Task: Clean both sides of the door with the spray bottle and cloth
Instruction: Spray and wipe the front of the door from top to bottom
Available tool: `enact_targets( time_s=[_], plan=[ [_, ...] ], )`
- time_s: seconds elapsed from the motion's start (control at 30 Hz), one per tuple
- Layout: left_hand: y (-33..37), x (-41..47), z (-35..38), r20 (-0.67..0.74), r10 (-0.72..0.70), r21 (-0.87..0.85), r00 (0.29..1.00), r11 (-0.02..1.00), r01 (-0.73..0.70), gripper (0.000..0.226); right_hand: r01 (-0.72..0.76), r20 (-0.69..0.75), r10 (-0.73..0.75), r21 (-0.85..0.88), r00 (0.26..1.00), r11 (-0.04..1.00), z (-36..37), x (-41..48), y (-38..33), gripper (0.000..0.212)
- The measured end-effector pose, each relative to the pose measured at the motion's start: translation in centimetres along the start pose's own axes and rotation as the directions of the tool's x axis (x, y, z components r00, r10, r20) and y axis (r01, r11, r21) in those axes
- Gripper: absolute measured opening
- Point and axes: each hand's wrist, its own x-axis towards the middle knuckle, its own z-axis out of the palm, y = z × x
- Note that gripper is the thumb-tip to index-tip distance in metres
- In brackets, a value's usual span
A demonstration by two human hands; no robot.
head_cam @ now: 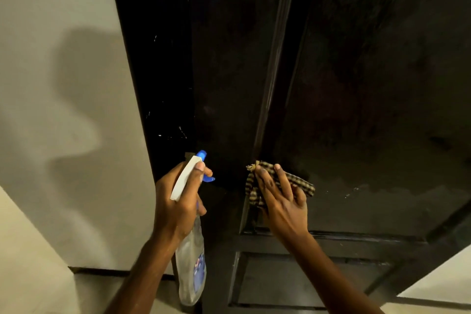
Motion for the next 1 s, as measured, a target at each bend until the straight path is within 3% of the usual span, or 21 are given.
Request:
enact_targets(
  time_s=[0.1, 0.27, 0.4, 0.5, 0.57, 0.63, 0.7, 0.77, 0.83, 0.93, 1.0],
  plan=[
    [0.3, 0.1, 0.1, 0.008, 0.013, -0.004, 1.000, 1.000, -0.013, 0.038, 0.000, -0.016, 0.000, 0.025, 1.000, 1.000, -1.3, 0.8, 0.5, 0.103],
    [0.3, 0.0, 0.5, -0.005, 0.008, -0.003, 1.000, 1.000, -0.008, 0.039, -0.093, -0.252, 0.113, 0.088, 0.961, 0.992, -5.7, 6.5, 0.6, 0.061],
    [0.2, -0.4, 0.7, 0.000, -0.010, 0.012, 1.000, 1.000, 0.010, 0.039, -0.075, -0.284, 0.114, 0.144, 0.952, 0.987, -4.2, 6.1, -0.2, 0.067],
    [0.2, -0.5, 1.3, -0.001, -0.045, -0.004, 0.999, 0.999, 0.045, 0.039, 0.055, -0.115, -0.044, 0.091, 0.992, 0.994, 0.2, 1.3, 0.7, 0.081],
    [0.5, -0.4, 2.1, 0.016, -0.051, -0.011, 0.999, 0.999, 0.051, 0.039, 0.173, 0.034, -0.173, -0.008, 0.984, 0.985, 2.1, -1.5, 2.0, 0.088],
    [0.7, -0.2, 3.0, 0.040, -0.037, -0.010, 0.999, 0.999, 0.037, 0.038, 0.221, 0.091, -0.218, -0.021, 0.972, 0.975, 2.6, -2.3, 3.1, 0.091],
    [1.0, 0.0, 3.7, 0.060, -0.026, -0.007, 0.998, 1.000, 0.026, 0.037, 0.164, 0.015, -0.164, 0.040, 0.986, 0.986, 2.0, -1.8, 4.0, 0.092],
    [1.3, 0.1, 4.1, 0.071, -0.025, -0.013, 0.997, 1.000, 0.026, 0.037, -0.012, -0.124, 0.035, 0.183, 0.992, 0.983, 0.4, -0.5, 5.2, 0.084],
    [1.5, 0.2, 4.4, 0.079, -0.020, -0.010, 0.997, 1.000, 0.020, 0.036, -0.223, -0.235, 0.332, 0.393, 0.914, 0.892, -1.9, 1.6, 7.2, 0.075],
    [1.8, 0.3, 5.0, 0.095, -0.009, -0.006, 0.995, 1.000, 0.010, 0.034, -0.396, -0.322, 0.720, 0.664, 0.615, 0.635, -6.6, 5.9, 10.1, 0.065],
    [2.0, 0.3, 5.5, 0.094, -0.005, -0.015, 0.996, 1.000, 0.007, 0.036, -0.399, -0.345, 0.814, 0.739, 0.467, 0.543, -9.1, 8.7, 10.8, 0.065]
  ],
)
